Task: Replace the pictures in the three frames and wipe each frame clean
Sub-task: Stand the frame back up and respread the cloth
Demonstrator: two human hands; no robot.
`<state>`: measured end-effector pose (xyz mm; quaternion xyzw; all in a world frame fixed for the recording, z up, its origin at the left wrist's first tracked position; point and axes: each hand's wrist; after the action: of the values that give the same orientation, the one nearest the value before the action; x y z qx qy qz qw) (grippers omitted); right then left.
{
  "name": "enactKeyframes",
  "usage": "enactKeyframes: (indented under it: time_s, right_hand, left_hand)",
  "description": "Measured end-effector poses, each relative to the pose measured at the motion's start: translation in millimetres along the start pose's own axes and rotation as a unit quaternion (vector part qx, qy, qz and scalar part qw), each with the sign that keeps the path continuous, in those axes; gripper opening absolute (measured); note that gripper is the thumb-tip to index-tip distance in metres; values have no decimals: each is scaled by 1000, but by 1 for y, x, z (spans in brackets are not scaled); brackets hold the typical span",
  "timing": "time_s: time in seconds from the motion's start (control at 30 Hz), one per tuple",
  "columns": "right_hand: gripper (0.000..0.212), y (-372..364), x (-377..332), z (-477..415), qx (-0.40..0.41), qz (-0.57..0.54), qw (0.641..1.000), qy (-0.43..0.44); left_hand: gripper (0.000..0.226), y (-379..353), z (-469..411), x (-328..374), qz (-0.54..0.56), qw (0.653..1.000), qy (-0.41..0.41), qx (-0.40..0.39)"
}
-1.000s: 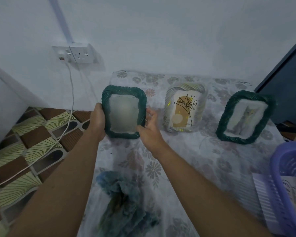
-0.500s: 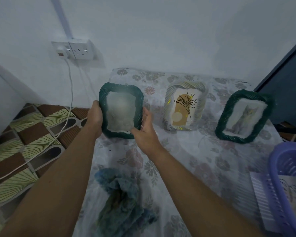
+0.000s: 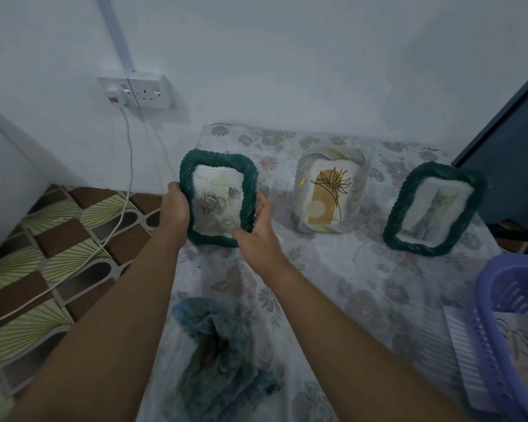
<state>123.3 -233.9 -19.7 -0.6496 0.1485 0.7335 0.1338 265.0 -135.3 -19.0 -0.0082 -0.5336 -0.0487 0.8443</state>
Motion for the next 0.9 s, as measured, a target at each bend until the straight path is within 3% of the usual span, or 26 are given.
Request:
enactKeyframes:
  time_s: [0.13, 0.27, 0.37, 0.53, 0.63, 0.77, 0.9]
  right_hand:
    - [81, -2, -5, 6, 14, 11, 1000, -11]
    - [89, -8, -16, 17, 47, 28, 998, 8]
    - [78, -8, -27, 26, 60, 26, 998, 14]
    - [45, -3, -40, 58, 47, 14, 999, 13]
    - [36, -1, -39, 87, 42, 11, 999, -8]
    - [25, 2, -21, 120, 29, 49, 996, -70]
    - [32, 4, 6, 148, -44, 92, 984, -149]
  left_hand:
    - [57, 5, 5, -3, -50, 997, -30, 53]
    - [41, 7, 21, -3, -154, 955, -202, 155]
    - [40, 14, 42, -2, -211, 918, -286, 177]
    - [38, 31, 88, -13, -306, 856, -399, 119]
    - [25, 48, 113, -31, -403, 828, -390, 1]
    - [50, 76, 136, -68, -519, 783, -290, -186]
    - [58, 90, 162, -90, -602, 745, -185, -218]
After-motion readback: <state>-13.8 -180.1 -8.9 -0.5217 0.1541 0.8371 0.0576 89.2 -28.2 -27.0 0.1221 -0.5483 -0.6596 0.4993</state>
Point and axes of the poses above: each hand's wrist, its own z-axis away from the middle knuckle, its own y-axis out of the back of the hand, x = y × z, and after that the axes turned 3 degrees about y, right-handed
